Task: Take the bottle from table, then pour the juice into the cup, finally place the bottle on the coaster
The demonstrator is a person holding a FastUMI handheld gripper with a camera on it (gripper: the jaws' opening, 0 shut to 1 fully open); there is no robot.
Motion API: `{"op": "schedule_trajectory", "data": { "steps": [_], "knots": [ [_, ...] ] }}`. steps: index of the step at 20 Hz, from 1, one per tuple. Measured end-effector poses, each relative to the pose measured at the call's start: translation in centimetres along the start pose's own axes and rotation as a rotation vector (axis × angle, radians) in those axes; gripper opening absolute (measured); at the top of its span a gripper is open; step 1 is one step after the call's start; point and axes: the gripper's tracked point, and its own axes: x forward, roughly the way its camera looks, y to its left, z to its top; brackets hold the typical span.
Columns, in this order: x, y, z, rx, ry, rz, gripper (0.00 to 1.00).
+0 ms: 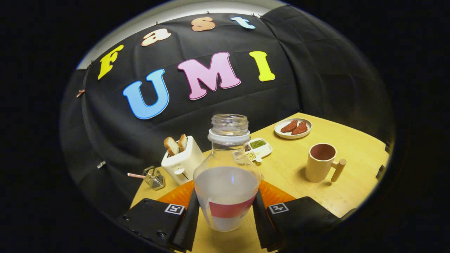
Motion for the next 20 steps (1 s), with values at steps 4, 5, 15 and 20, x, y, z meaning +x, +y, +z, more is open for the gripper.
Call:
{"op": "schedule_trajectory", "data": {
  "steps": [4,5,15,20],
  "knots": [
    [0.1,-0.9,2.4,0.162,0.005,0.036,0.71],
    [0.2,-1.6,2.7,0.201,0.005,0.027,0.71],
    [2.4,-6.1,2.7,0.618,0.130,0.002,0.71],
    [4.5,-8.3,2.4,0.791,0.165,-0.055,0.71]
  ]
}}
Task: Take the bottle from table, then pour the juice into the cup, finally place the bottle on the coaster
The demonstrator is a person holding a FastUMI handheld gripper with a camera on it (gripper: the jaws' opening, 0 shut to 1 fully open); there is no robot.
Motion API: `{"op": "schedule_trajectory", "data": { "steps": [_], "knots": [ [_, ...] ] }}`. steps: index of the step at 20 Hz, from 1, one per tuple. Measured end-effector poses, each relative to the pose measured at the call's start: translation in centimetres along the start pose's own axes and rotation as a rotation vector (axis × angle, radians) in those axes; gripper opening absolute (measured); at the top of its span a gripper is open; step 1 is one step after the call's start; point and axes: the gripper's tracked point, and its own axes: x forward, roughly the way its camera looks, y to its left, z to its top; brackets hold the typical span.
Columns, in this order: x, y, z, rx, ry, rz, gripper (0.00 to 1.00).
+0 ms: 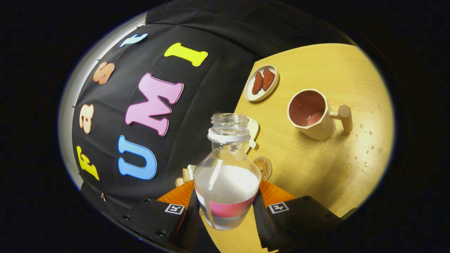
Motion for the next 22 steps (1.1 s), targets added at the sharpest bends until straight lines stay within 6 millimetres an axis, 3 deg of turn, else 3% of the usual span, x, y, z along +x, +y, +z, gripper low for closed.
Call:
{"op": "schedule_trajectory", "data": {
  "steps": [9,22],
  "knots": [
    [2.7,-1.9,3.8,0.339,-0.066,-0.051,0.71],
    [5.6,-2.3,4.8,0.681,-0.028,-0.108,0.71]
  ]
}}
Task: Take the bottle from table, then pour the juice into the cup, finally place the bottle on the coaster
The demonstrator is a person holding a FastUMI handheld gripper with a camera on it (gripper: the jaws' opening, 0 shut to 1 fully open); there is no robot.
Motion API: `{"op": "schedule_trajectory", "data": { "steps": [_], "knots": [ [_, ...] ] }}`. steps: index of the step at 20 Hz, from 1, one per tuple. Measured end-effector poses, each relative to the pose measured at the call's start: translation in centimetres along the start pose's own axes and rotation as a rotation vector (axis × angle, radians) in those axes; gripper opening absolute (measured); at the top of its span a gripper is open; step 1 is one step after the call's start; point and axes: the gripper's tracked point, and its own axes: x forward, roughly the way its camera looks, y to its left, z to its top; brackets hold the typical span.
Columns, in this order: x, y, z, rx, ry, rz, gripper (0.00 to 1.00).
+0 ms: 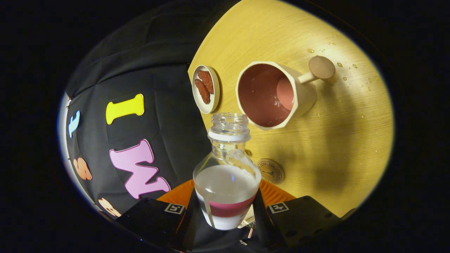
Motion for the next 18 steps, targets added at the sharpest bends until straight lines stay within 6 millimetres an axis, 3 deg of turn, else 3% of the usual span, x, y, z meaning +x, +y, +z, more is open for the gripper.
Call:
{"op": "schedule_trajectory", "data": {
  "steps": [18],
  "knots": [
    [0.9,1.5,0.3,0.281,0.058,-0.008,0.71]
  ]
}}
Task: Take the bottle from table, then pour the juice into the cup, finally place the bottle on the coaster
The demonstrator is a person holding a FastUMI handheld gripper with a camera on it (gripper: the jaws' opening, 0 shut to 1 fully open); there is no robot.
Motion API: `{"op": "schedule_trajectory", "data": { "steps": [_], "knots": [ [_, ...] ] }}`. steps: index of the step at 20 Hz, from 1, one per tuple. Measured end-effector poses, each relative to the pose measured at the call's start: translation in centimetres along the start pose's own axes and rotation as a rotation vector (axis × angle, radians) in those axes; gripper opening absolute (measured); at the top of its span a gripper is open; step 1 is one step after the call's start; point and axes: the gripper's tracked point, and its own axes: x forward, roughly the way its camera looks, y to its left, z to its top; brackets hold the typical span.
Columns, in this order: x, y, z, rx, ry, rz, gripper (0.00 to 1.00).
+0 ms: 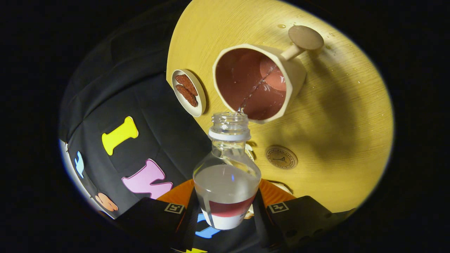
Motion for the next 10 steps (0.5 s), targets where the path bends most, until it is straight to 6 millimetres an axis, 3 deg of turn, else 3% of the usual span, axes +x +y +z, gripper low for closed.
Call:
{"op": "schedule_trajectory", "data": {
  "steps": [10],
  "knots": [
    [-0.8,1.4,0.4,0.139,0.017,0.021,0.71]
  ]
}}
